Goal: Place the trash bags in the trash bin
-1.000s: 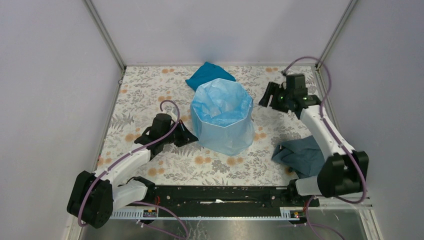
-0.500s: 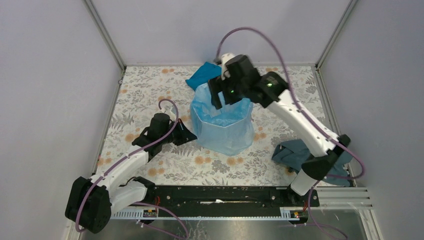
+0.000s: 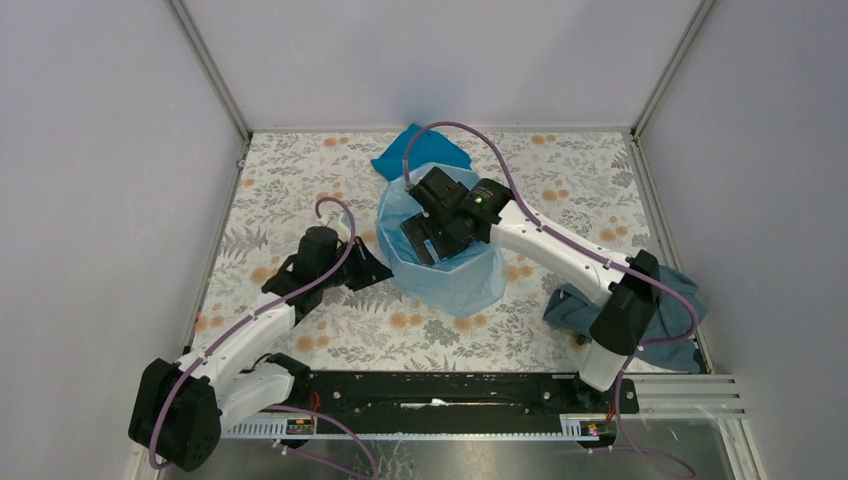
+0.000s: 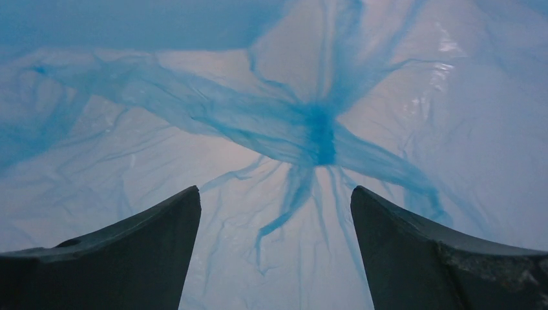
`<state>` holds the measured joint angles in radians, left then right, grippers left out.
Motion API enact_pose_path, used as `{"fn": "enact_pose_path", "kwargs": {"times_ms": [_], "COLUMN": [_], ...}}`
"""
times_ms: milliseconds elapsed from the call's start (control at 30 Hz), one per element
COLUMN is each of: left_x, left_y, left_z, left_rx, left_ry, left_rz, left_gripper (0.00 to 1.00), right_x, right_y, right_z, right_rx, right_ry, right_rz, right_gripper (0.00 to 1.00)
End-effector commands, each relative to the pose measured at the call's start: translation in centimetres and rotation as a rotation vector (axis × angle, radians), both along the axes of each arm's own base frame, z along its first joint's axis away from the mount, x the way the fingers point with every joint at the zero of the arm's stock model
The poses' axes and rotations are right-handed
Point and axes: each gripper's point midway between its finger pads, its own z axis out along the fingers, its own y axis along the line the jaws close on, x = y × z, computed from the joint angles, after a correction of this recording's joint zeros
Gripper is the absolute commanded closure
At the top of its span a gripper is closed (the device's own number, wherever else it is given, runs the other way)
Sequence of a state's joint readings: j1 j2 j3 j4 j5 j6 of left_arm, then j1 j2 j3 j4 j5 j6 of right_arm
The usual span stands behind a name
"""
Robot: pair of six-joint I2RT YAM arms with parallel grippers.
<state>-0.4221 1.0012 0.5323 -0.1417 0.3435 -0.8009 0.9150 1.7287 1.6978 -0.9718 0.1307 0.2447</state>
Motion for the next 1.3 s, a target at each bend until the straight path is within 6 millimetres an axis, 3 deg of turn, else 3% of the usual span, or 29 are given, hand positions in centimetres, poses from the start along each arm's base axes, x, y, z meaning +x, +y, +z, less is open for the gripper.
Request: {"fn": "enact_pose_path", "kwargs": {"times_ms": [0,133,233,700,900,1033,1133,1267], "left_x": [0.6,0.5,0.4,0.0,-0.2,-0.4,-0.5,-0.4], "left_y": [-0.5,-0.5,-0.6,-0.7,-0.5,-0.2,-0.1,0.0], "left_z": [2.7,2.5,2.4,2.5,2.6,2.5,2.7,2.7], "left_rx": [-0.033,-0.035,-0.038,-0.054,-0.057,-0.048,-0.043,-0.036], "left_ry": [-0.08,-0.073,-0.069,-0.066,-0.079,-0.079,-0.084,-0.088], "left_rz": [-0.012,-0.017,-0.018,-0.03,-0.021,-0.015,-0.014,-0.012], "left_gripper": [0.95,0.95,0.95,0.89,0.78,0.72,0.68,0.65], "right_x": [3.6,5.4,6.1,9.0,9.2,9.2,8.7,8.0], "right_y": [1.5,0.9,1.4,4.6,4.2,4.1,3.8,3.1], "right_z": [3.3,7.0,7.5,-2.0,-6.2,-7.9,-6.8,-2.9], "right_rx": [0.082,0.094,0.126,0.155,0.16,0.163,0.151,0.174], "right_ry": [-0.156,-0.287,-0.309,-0.241,-0.256,-0.257,-0.233,-0.247], "right_rz": [-0.072,-0.105,-0.094,-0.114,-0.152,-0.161,-0.16,-0.155], "right_gripper": [0.07,0.03,0.0,0.0,0.0,0.0,0.0,0.0]}}
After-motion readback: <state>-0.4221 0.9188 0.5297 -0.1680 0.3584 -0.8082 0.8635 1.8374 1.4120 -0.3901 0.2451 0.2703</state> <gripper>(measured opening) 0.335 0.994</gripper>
